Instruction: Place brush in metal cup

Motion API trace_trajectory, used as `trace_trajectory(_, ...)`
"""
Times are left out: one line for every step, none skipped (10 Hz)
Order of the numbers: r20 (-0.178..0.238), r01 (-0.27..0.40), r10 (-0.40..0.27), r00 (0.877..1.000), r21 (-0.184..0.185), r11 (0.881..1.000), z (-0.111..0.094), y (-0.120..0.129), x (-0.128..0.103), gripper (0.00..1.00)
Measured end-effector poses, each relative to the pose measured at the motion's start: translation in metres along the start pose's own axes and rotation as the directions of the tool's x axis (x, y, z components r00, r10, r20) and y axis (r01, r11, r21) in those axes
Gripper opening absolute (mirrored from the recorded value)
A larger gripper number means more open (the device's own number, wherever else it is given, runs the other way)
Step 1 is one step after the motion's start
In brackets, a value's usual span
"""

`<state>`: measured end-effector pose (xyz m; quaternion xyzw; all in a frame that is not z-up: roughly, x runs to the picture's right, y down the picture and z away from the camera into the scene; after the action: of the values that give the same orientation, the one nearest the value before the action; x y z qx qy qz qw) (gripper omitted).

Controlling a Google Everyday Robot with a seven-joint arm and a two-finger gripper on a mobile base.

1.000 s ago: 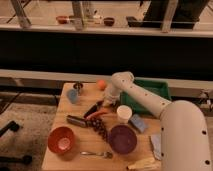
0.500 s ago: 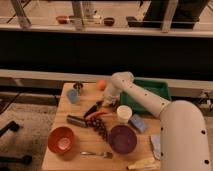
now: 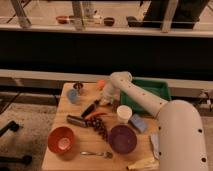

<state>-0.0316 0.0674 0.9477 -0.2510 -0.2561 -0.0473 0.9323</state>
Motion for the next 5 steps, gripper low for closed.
trace_trajectory(0.011,0.01,-0.01,1.0,0.011,1.0,0.002,-0.007,-0.012,0.0)
trace_trajectory(0.019,0.018,-0.019,1.0,0.028,0.999,0.0,-0.016,-0.021,0.0)
trace_trajectory(0.021,0.022,-0.022,1.0,0.039,0.999,-0.005,-0.019,-0.024,0.0)
trace_trajectory(0.022,0.027,-0.028,0.999,0.052,0.998,-0.012,-0.024,-0.026,0.0)
trace_trajectory(0.022,0.039,-0.041,0.999,0.068,0.997,-0.019,-0.029,-0.031,0.0)
